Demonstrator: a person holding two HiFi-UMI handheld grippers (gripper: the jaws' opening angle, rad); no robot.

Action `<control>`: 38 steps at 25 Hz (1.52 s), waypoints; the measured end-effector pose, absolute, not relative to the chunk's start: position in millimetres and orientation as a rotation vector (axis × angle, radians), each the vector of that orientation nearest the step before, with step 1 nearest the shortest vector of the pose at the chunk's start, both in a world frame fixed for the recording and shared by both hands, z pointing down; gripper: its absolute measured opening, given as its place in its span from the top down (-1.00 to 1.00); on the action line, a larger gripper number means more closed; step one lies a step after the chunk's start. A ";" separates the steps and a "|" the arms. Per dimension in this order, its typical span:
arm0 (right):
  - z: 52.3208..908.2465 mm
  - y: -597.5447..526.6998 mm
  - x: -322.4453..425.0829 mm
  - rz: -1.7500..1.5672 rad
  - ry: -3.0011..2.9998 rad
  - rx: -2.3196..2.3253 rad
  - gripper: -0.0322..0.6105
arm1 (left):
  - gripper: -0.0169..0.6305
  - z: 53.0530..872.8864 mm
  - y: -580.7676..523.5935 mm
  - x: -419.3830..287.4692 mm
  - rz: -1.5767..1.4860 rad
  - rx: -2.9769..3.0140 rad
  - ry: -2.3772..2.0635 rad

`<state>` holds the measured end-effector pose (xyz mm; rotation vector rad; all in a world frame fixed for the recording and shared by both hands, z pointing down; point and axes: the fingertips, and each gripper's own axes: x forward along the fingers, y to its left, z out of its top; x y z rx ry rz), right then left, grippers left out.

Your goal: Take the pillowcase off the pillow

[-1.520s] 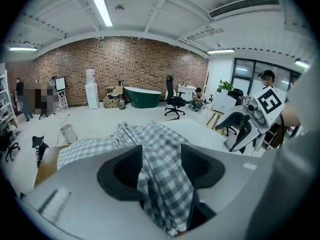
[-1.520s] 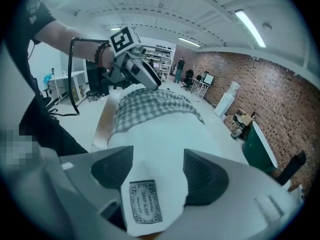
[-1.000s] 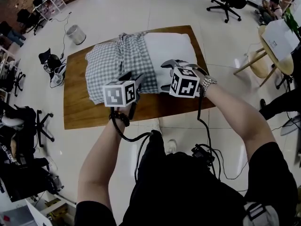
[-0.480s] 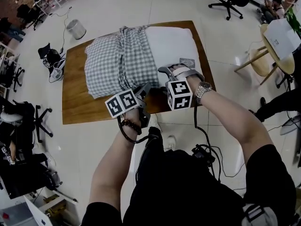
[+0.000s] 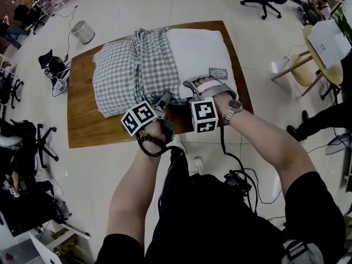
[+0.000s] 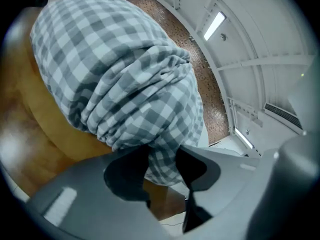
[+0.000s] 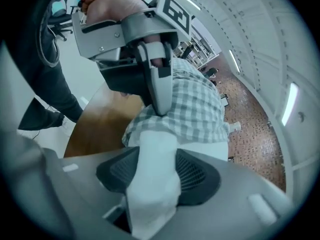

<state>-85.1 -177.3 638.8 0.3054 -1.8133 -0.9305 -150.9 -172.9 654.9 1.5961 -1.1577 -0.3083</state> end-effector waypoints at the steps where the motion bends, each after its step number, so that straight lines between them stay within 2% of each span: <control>1: 636.7 -179.9 -84.1 -0.935 -1.812 0.321 0.28 | 0.45 654.8 -174.1 -151.7 -0.305 1.598 -1.157; 5: 629.2 -183.5 -76.9 -0.951 -1.809 0.367 0.69 | 0.80 644.9 -170.0 -154.8 -0.342 1.609 -1.141; 8: 627.4 -189.1 -65.4 -0.956 -1.813 0.385 0.80 | 0.89 640.7 -168.9 -162.9 -0.363 1.598 -1.176; 22: 619.5 -176.8 -27.1 -0.962 -1.816 0.422 0.85 | 0.93 646.7 -139.8 -262.6 -0.381 1.485 -1.416; 33: 617.0 -175.0 -4.4 -0.903 -1.839 0.416 0.85 | 0.94 645.5 -134.3 -310.6 -0.375 1.447 -1.500; 38: 618.8 -167.7 -6.0 -0.805 -1.883 0.406 0.84 | 0.93 646.0 -129.9 -307.6 -0.326 1.438 -1.496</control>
